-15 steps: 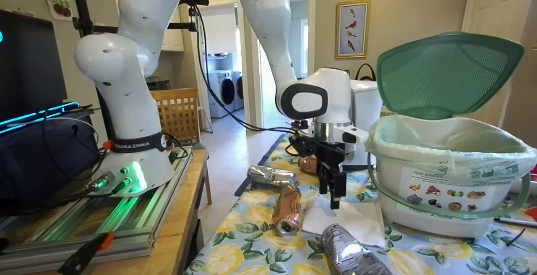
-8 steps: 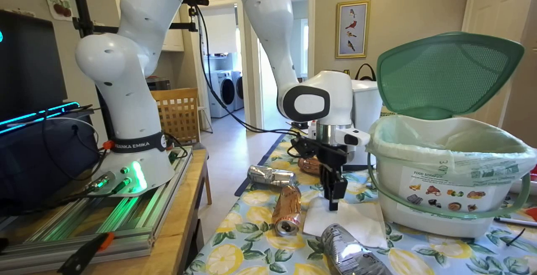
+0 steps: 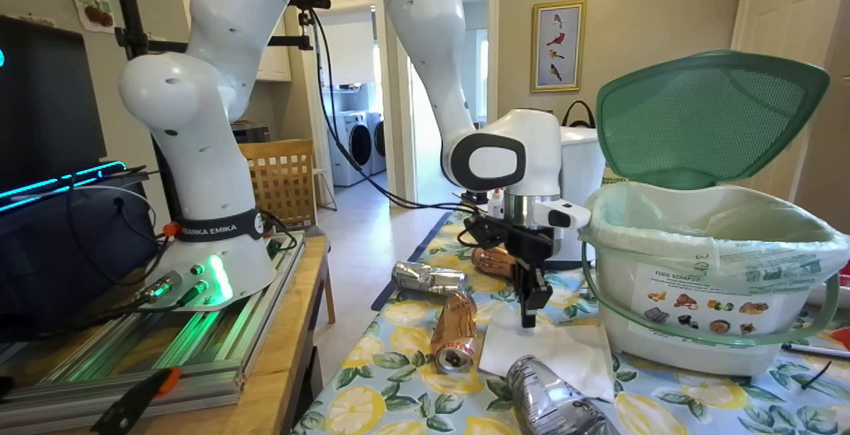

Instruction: Pick the paper towel and one can and put them in the bin, then close the bin

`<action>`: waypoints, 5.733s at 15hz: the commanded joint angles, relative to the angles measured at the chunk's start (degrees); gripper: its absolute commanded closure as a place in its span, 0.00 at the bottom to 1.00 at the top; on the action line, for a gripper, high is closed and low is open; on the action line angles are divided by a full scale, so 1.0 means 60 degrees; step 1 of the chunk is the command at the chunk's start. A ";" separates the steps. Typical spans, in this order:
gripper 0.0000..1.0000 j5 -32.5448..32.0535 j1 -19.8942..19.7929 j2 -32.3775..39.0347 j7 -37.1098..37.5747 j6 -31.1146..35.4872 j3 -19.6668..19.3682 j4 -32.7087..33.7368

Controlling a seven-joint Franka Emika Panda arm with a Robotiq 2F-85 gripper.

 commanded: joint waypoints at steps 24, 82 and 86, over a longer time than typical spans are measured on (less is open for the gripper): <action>0.58 -0.0999 0.0556 0.0349 0.0592 -0.0747 -0.0311 0.0400; 1.00 -0.5277 0.0970 -0.4473 0.5497 -0.7332 0.1658 -0.2104; 1.00 -0.5348 0.0807 -0.4131 0.5482 -0.7309 0.1658 -0.1899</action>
